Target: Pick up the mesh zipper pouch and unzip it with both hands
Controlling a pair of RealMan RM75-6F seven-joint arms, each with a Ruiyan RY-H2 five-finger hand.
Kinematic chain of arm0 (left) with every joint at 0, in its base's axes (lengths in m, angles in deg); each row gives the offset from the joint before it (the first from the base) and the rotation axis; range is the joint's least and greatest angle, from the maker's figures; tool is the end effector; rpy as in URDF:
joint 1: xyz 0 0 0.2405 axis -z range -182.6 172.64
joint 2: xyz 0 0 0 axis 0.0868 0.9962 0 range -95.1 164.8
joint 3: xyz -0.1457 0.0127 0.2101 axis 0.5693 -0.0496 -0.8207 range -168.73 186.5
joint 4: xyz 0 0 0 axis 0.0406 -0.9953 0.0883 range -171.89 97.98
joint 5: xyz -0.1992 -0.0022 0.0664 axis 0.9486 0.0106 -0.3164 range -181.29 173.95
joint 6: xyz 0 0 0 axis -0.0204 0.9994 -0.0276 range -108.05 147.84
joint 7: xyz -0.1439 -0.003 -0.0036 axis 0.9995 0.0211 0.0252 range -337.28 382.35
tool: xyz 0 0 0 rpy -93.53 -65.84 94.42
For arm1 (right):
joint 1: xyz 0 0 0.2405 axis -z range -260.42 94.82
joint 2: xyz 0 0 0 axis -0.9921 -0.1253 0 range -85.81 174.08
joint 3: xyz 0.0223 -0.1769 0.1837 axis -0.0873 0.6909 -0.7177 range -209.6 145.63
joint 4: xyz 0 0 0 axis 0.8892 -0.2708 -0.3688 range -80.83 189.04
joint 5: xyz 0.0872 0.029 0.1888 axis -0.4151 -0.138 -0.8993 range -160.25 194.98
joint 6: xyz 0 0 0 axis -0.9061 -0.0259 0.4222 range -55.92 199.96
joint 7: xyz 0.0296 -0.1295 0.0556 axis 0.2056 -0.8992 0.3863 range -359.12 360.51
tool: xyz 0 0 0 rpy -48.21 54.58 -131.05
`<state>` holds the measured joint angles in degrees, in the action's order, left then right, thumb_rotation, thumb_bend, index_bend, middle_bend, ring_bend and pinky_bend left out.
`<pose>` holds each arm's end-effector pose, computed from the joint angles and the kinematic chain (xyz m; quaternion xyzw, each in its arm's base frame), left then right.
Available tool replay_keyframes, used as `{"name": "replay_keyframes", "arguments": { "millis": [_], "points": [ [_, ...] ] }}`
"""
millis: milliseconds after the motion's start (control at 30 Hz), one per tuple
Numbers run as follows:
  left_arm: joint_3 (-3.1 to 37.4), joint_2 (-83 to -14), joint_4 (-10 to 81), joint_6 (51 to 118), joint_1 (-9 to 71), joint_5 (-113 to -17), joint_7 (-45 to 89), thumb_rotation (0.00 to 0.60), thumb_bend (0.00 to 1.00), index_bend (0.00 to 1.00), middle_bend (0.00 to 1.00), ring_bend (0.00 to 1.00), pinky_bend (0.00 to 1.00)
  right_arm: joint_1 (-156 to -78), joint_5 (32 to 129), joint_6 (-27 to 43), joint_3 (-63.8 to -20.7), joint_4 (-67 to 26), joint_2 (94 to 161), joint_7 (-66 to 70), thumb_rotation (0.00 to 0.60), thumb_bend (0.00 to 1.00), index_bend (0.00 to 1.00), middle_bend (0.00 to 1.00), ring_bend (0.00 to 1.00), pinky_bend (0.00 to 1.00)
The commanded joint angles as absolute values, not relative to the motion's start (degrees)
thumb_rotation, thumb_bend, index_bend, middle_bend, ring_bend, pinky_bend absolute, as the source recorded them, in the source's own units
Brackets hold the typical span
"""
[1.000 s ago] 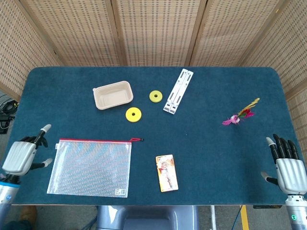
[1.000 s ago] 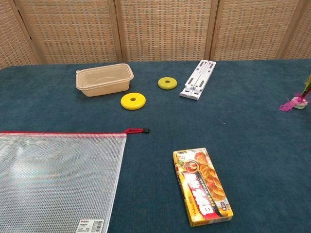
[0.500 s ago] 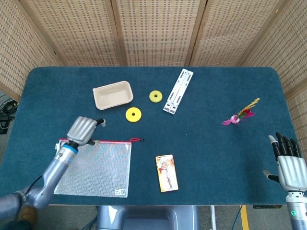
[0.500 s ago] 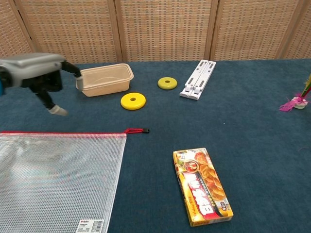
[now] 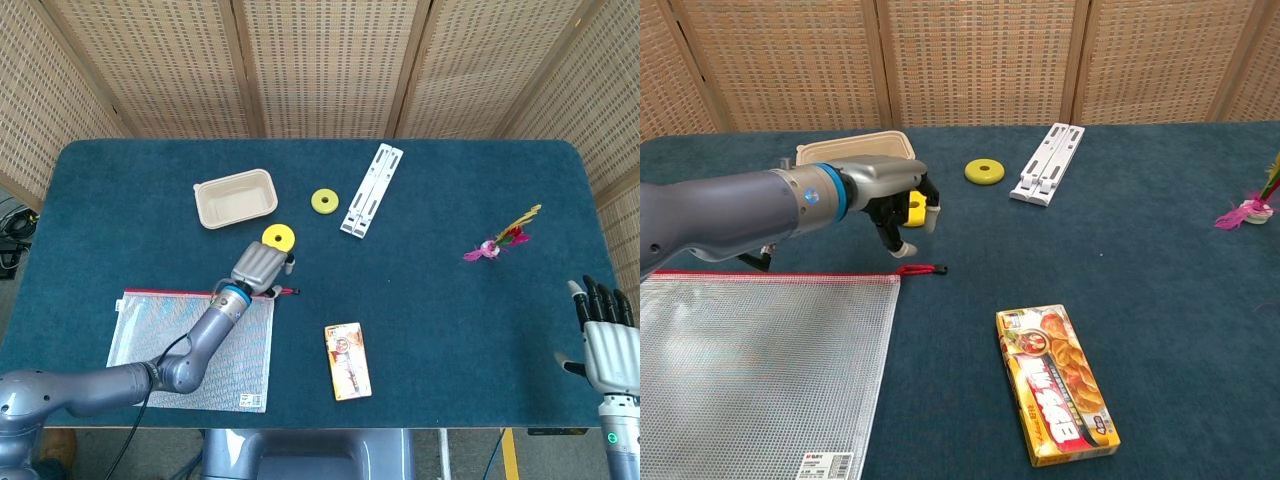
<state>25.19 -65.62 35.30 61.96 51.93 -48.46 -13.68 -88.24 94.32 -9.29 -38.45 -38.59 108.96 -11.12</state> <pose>-0.0786 0.3847 -0.0817 -0.7948 -0.3608 -0.2946 0.3890 -0.3255 -0.1958 0.1631 0.5834 -0.3704 0.3087 0.6536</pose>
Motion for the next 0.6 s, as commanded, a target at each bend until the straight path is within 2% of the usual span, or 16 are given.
{"name": "replay_keyframes", "arguments": {
  "millis": [33,267,600],
  "points": [
    [24.3,-67.6,33.5,62.1,54.2,-45.4,-15.8,0.600,0.32,0.47,1.00,0.96,1.00,-88.3,94.0,-9.0,-38.6,-38.6,108.8,-10.9,0.600,0.00,0.00,0.00,0.00,0.00],
    [22.3,-68.3,34.3,63.5,55.2,-42.5,-16.7,0.600,0.31,0.48,1.00,0.96,1.00,-88.3,93.3,-8.6,-38.8,-38.5,108.3,-9.9,0.600,0.00,0.00,0.00,0.00,0.00],
    [21.6,-70.5,31.1,64.2,56.4,-41.4,-15.4,0.600,0.32,0.48,1.00,0.96,1.00,-88.4,93.0,-8.2,-38.7,-38.8,107.8,-9.1,0.600,0.00,0.00,0.00,0.00,0.00]
  ]
}}
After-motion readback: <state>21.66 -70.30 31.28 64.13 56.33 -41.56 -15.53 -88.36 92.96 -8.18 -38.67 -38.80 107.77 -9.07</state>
